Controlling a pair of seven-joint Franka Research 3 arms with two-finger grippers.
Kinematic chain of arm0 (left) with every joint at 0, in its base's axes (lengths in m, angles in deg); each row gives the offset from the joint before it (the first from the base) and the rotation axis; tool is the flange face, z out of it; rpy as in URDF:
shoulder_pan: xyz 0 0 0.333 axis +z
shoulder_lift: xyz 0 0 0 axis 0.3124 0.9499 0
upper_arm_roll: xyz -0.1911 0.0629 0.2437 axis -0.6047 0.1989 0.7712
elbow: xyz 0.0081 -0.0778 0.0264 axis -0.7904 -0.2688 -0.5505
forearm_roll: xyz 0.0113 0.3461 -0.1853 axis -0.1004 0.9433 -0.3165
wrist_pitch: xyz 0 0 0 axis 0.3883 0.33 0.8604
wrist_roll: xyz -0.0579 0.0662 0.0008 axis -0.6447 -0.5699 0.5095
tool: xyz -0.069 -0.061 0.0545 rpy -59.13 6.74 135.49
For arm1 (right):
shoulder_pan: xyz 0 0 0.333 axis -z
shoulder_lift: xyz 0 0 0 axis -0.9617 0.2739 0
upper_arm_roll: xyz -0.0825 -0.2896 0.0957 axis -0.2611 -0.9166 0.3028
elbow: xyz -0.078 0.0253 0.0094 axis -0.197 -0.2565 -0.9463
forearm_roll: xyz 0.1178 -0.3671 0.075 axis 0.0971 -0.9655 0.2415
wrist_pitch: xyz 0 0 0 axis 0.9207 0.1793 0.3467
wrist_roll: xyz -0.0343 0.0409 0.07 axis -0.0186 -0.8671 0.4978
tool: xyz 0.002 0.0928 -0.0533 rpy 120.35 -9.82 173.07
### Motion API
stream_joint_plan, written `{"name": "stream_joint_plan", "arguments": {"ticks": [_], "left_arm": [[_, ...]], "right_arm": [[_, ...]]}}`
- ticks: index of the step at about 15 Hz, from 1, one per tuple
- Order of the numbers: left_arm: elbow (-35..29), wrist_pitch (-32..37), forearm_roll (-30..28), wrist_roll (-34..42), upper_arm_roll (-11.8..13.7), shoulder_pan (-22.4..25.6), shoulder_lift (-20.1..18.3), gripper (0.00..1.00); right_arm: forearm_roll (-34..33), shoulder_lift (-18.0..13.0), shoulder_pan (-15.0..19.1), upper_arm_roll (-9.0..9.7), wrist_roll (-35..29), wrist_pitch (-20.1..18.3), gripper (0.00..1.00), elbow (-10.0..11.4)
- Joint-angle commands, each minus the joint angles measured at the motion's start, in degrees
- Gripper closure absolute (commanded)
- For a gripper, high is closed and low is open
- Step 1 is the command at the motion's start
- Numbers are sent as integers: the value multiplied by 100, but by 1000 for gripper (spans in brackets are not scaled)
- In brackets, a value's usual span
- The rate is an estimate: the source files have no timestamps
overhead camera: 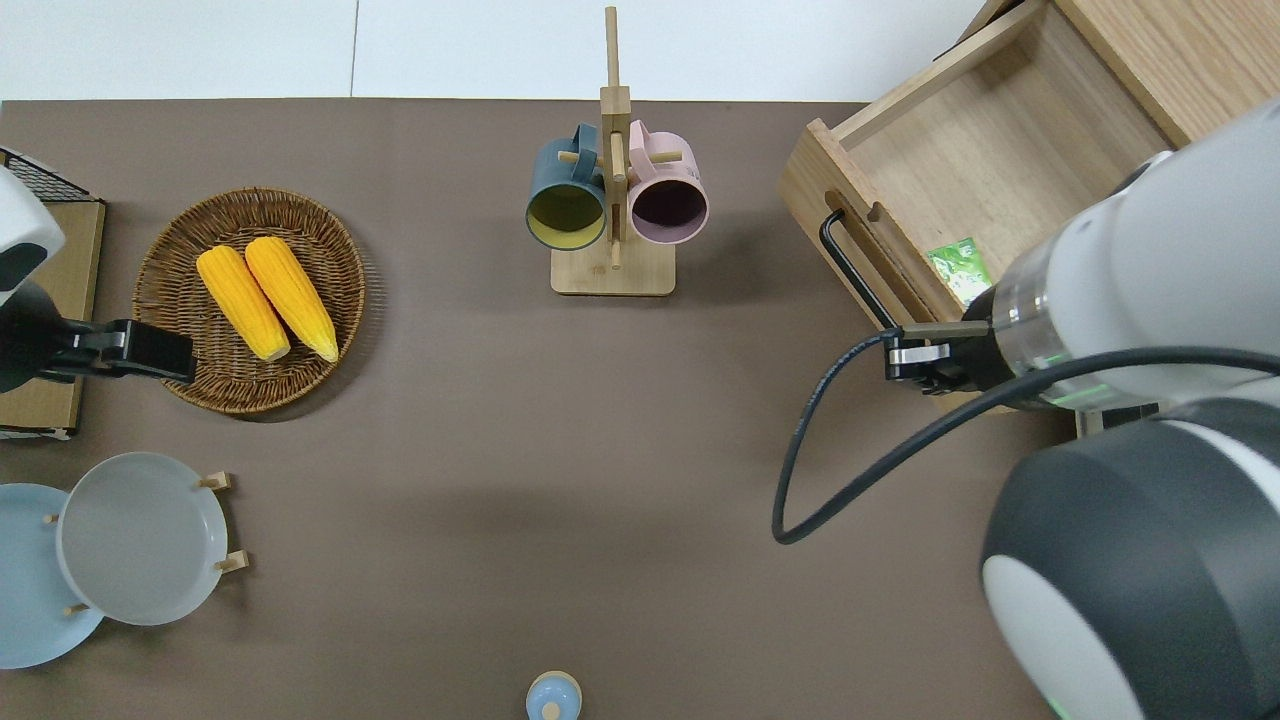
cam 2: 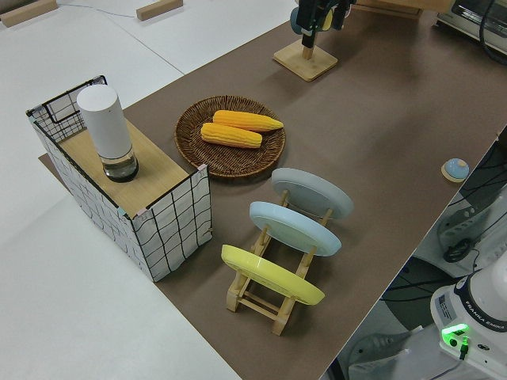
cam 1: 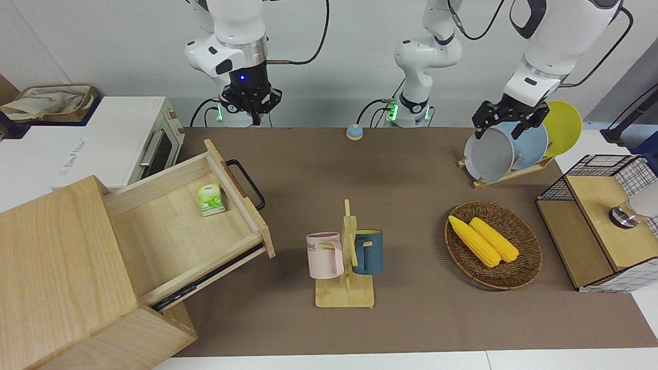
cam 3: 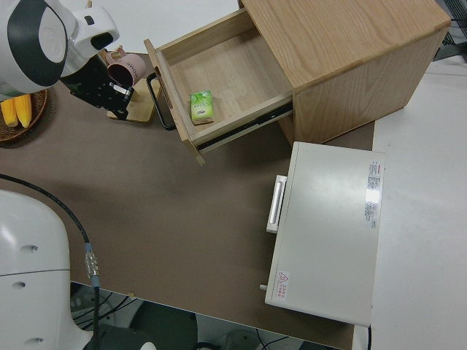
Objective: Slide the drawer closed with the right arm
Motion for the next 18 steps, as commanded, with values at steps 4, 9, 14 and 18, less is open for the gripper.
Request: {"name": "stream_joint_plan", "arguments": {"ticks": [4,9,14,18], "left_arm": [[140,113,98,51,-41,31,65,7],[149,113,98,51,-41,31,65,7],[149,113,98,51,-41,31,65,7],[149,113,98,51,-41,31,65,7]], "right_arm": [[-76,106,-357,26,-1550,314,1000,128],[-154,492,-524,26,-2815,393,1000,138],[-93,791,-489,17,-3686,463,1000,138],[-41,1002,-392,8,-4381,744,1000,138]]}}
